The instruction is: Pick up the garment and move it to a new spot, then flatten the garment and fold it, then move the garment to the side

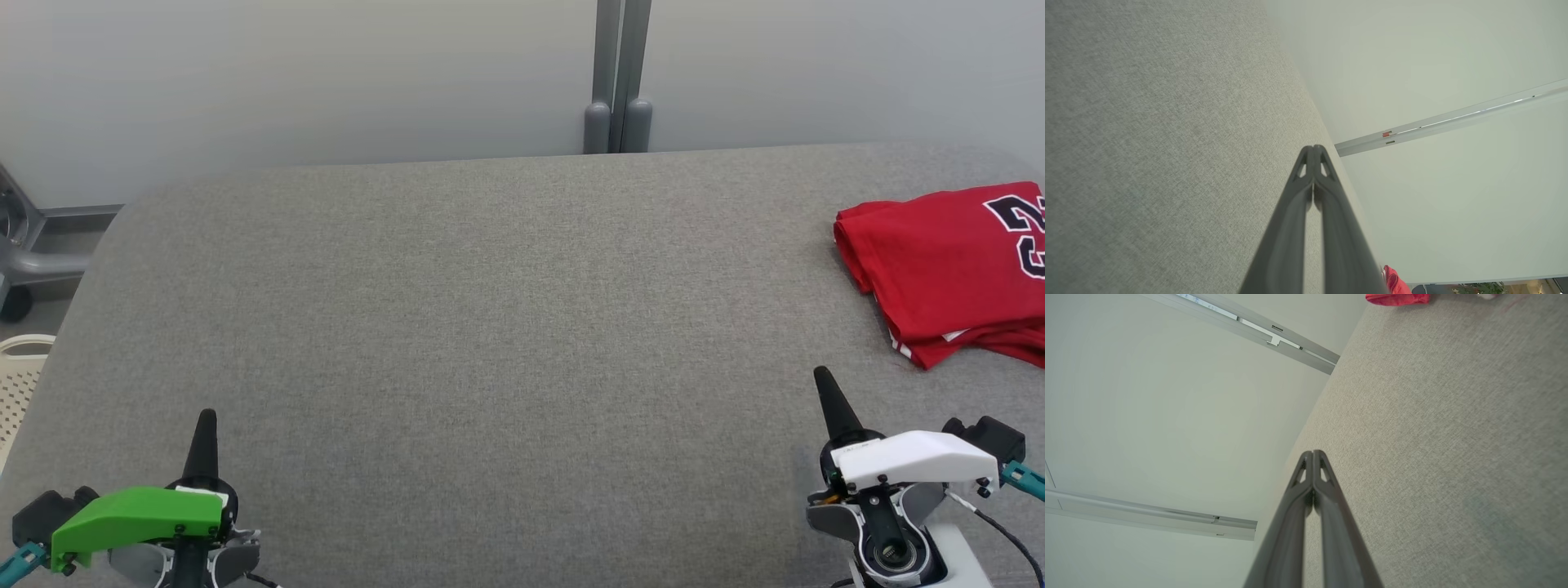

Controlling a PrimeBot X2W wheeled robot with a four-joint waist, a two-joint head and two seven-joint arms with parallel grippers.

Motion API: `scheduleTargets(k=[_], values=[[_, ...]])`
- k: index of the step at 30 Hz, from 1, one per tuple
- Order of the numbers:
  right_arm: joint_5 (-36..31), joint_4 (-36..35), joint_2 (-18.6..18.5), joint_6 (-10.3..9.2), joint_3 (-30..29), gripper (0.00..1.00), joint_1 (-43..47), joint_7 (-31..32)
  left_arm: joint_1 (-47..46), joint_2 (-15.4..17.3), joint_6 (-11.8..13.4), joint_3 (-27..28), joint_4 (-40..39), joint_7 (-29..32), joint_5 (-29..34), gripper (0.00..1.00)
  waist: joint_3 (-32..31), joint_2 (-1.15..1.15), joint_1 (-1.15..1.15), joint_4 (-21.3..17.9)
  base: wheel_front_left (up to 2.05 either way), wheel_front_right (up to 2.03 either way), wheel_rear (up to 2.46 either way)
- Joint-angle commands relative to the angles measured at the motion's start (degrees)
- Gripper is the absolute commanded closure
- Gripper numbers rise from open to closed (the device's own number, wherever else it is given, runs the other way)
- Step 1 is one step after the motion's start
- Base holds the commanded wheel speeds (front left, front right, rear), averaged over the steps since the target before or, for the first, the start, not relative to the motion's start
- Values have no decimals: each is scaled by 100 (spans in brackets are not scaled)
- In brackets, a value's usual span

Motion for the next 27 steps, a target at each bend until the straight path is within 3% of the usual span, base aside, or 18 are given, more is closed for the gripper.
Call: scheduleTargets(k=[1,27], values=[[184,-74,-33,2,-22,100,-132,31,-167,-4,-47,45,-66,59,-177,100,5,0,0,2,0,0,0],[1457,-133,-39,2,-91,100,-273,251,-458,-69,-141,246,-69,441,-1228,100,77,0,0,28,0,0,0]])
